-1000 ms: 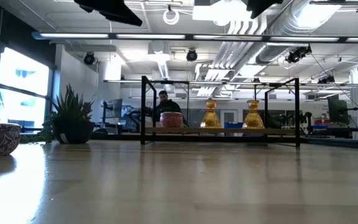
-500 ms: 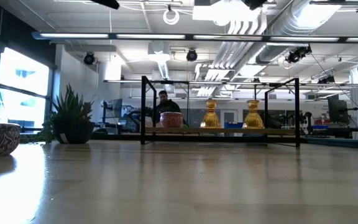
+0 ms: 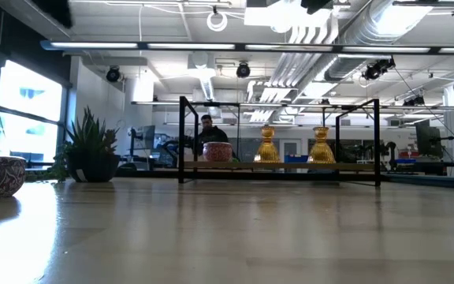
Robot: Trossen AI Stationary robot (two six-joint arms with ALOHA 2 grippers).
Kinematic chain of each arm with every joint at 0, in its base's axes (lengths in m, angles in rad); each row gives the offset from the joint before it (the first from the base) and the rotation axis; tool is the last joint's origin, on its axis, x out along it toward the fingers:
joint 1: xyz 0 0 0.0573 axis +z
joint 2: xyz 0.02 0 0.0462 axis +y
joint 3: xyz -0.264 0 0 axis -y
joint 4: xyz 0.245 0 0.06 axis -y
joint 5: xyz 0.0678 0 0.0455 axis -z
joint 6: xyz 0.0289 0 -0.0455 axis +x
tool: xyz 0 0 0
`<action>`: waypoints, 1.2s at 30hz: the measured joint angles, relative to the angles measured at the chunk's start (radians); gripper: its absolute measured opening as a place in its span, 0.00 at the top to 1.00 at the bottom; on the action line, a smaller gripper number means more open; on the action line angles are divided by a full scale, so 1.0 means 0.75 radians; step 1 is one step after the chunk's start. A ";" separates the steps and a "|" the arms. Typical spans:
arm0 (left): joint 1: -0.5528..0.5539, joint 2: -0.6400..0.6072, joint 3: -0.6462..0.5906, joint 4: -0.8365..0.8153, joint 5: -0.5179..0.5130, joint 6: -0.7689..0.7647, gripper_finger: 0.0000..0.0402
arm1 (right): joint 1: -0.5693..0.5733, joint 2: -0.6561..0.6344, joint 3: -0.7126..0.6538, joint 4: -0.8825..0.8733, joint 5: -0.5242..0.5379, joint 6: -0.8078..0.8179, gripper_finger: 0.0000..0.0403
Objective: Pick & Place candle stick holders
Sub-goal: Put the red patterned scented candle on the shelf
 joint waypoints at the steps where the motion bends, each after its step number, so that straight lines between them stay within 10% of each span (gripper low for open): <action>1: 0.002 0.000 0.020 -0.053 0.063 -0.074 0.04 | 0.006 0.015 0.000 0.003 -0.008 0.000 0.47; 15: 0.042 0.125 0.101 -0.330 0.301 -0.414 0.04 | 0.052 0.119 -0.001 0.042 -0.009 0.002 0.48; 36: 0.244 0.486 -0.078 -0.083 0.516 -0.124 0.04 | 0.212 0.119 -0.001 0.081 0.001 0.064 0.48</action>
